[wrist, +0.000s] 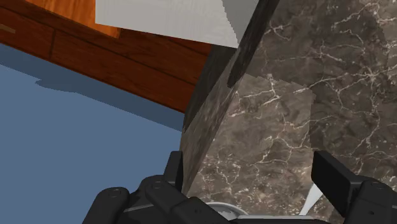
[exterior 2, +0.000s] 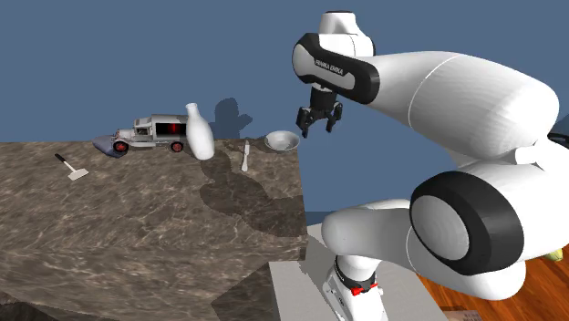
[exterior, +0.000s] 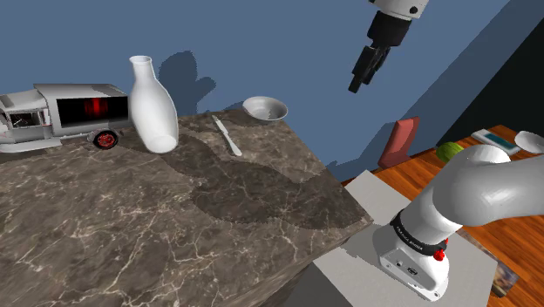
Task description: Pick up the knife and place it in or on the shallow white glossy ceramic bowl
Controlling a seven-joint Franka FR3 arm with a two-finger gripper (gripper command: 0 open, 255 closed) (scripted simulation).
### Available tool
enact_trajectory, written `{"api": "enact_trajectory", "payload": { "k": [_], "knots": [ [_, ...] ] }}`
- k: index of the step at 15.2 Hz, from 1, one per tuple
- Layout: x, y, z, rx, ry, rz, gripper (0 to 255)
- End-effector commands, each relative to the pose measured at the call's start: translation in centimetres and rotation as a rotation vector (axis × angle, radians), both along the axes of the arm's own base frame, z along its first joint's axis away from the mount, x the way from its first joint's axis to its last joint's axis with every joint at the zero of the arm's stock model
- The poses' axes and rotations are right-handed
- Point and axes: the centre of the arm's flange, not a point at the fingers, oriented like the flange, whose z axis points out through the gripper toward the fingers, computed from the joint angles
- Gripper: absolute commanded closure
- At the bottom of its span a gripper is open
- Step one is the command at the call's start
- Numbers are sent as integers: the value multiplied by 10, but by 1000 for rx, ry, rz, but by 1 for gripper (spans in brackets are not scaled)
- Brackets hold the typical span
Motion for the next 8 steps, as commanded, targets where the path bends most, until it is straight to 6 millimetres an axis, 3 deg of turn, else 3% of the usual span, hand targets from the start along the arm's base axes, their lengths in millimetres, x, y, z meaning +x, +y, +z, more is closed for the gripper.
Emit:
{"api": "enact_trajectory", "payload": {
  "k": [1,8],
  "knots": [
    [0,0,0,0,0,0,0],
    [53,64,-44,-18,-7,-79,0]
  ]
}}
